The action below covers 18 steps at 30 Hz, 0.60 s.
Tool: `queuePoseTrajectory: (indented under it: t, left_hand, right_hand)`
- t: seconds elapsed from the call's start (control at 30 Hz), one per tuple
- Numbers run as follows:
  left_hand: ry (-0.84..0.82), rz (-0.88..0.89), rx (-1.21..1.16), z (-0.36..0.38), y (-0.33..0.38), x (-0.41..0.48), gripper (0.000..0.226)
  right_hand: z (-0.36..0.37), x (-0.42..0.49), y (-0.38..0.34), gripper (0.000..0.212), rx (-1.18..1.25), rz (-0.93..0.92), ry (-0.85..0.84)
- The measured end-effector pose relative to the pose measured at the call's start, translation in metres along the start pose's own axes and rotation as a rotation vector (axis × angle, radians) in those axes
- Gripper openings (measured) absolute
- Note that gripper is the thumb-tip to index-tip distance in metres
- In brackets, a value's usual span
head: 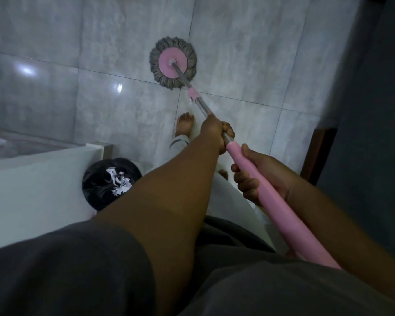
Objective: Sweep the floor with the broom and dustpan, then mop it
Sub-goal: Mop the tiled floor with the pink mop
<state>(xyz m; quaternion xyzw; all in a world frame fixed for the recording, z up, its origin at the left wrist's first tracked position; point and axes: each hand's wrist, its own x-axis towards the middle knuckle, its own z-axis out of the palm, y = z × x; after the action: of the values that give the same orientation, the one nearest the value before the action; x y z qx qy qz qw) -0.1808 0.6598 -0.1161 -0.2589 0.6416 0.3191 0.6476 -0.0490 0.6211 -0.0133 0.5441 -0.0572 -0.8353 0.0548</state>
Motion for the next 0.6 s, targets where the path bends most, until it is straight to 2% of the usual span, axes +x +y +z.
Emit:
queuePoseTrajectory:
  t: [0.07, 0.23, 0.33, 0.6]
  left_hand:
    - [-0.009, -0.004, -0.020, 0.003, 0.005, 0.005, 0.038]
    - [-0.046, -0.008, 0.008, 0.008, 0.047, 0.030, 0.049]
    - [-0.060, 0.024, 0.030, 0.025, 0.106, 0.052, 0.051]
    - [-0.105, 0.109, -0.022, 0.078, 0.281, 0.102, 0.050]
  right_hand:
    - [0.000, 0.004, -0.005, 0.052, 0.020, 0.000, 0.019]
    - [0.022, 0.025, -0.036, 0.052, 0.044, -0.042, 0.013]
    - [0.047, 0.046, -0.083, 0.052, 0.082, -0.103, -0.034]
    - [0.123, 0.101, -0.240, 0.047, 0.000, -0.267, -0.076]
